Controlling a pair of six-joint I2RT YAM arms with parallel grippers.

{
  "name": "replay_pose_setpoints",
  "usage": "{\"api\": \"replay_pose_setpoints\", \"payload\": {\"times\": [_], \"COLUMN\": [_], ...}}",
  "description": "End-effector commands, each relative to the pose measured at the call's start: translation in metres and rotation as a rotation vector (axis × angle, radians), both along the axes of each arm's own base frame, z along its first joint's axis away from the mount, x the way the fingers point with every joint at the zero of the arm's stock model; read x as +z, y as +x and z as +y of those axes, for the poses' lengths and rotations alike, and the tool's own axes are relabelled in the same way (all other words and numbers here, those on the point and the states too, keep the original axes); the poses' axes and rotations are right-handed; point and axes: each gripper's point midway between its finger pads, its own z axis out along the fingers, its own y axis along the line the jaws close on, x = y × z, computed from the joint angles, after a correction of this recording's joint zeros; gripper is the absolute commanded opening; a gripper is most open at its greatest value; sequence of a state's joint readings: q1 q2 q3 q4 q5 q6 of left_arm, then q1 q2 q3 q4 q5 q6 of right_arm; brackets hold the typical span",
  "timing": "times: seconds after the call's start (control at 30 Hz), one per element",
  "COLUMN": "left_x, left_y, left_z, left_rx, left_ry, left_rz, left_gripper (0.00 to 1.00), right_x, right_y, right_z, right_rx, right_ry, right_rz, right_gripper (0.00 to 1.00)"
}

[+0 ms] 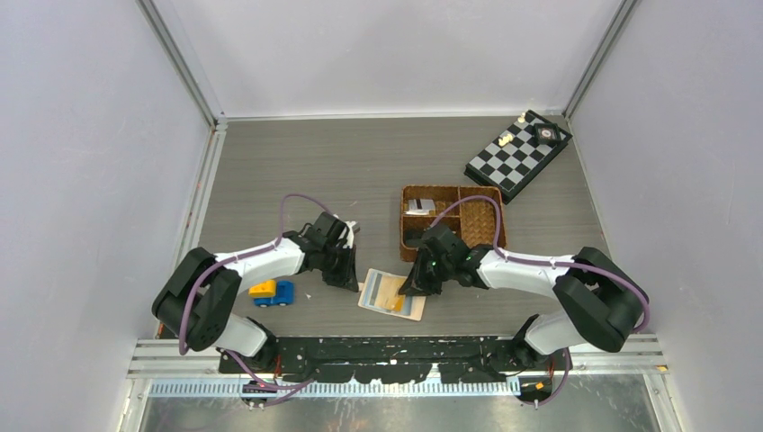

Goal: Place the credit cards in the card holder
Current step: Insert the credit card into the card holder.

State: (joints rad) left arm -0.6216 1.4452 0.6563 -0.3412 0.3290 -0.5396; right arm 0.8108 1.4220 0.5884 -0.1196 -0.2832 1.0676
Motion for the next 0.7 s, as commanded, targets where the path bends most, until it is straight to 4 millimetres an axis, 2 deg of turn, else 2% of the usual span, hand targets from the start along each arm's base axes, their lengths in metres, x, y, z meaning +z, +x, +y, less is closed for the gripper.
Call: {"api": "replay_pose_setpoints", "payload": {"times": [0.0,0.37,0.67], "left_x": [-0.011,-0.011,-0.011], "left_y": [0.007,0.007,0.008], "left_z": [0.003,-0.001,-0.001], "left_rx": [-0.028,-0.060,-0.067], "left_ry": [0.043,0.025,0.026], "left_rz": [-0.042,-0.053,-0.060], "left_gripper": [0.01,0.00,0.00], "right_x": [-0.027,-0.046,-0.054], "right_y": [-0.016,-0.026,-0.031], "right_z": [-0.021,-0.029,-0.031], "right_rx": [-0.029,-0.046,-0.055], "right_ry": [-0.114,-0.141,-0.143], "right_rz": [0.057,0.105,0.137], "right_gripper": [0.00,0.01,0.01]}}
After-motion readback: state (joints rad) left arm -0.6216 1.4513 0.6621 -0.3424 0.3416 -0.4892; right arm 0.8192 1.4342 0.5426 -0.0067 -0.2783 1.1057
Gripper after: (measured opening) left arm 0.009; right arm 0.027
